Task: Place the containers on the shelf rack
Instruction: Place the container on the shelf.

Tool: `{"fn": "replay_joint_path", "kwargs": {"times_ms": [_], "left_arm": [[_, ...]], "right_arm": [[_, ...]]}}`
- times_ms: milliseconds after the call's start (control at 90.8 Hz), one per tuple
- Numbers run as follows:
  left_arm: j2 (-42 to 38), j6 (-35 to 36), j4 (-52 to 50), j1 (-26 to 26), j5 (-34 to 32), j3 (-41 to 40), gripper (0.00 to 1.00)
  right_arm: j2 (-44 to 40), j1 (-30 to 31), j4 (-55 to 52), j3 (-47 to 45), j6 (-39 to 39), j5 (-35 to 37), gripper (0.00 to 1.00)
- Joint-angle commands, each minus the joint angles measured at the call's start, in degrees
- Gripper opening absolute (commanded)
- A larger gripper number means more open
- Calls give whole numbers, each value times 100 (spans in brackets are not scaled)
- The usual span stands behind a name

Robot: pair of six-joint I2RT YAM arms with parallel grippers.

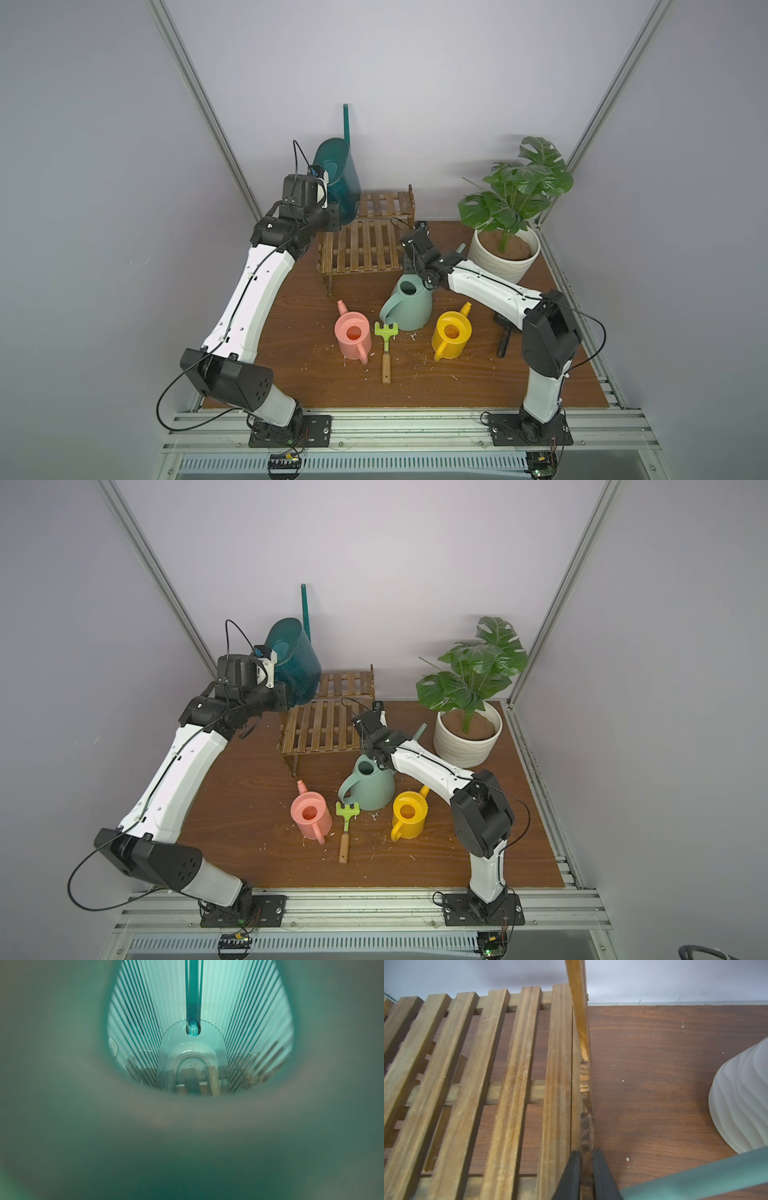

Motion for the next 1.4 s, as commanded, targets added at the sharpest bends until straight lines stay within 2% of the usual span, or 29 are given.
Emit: {"fn": "replay_joint_path", "kwargs": {"times_ms": [0,242,374,539,627,705,969,1057,1387], "left_arm": [[-181,29,188,0,-393,60,0],[-98,69,150,-3,-749,104,0],[-94,88,75,-5,-756,81,0],[-44,67,24,0,-689,44,10],[-38,50,28,0,-597,23,18],[-35,39,26,-4,-529,29,20],[-35,29,33,-4,-382,33,26],[-26,18,33,-3,-343,37,31],[13,14,33,-4,-191,42,32]], "right_arm": [[-205,118,-25,-80,62,-138,15],[-220,111,33,-129,62,-180,18],[-371,118,108,-198,41,-187,23],[-490,119,118,-189,1,-191,32],[-545,116,131,-204,-15,-216,35],[-619,114,144,-231,-23,-171,37],[-808,119,218,-348,-2,-92,38],[-836,117,249,-398,25,-100,38],[-887,116,373,-521,53,-123,38]]}}
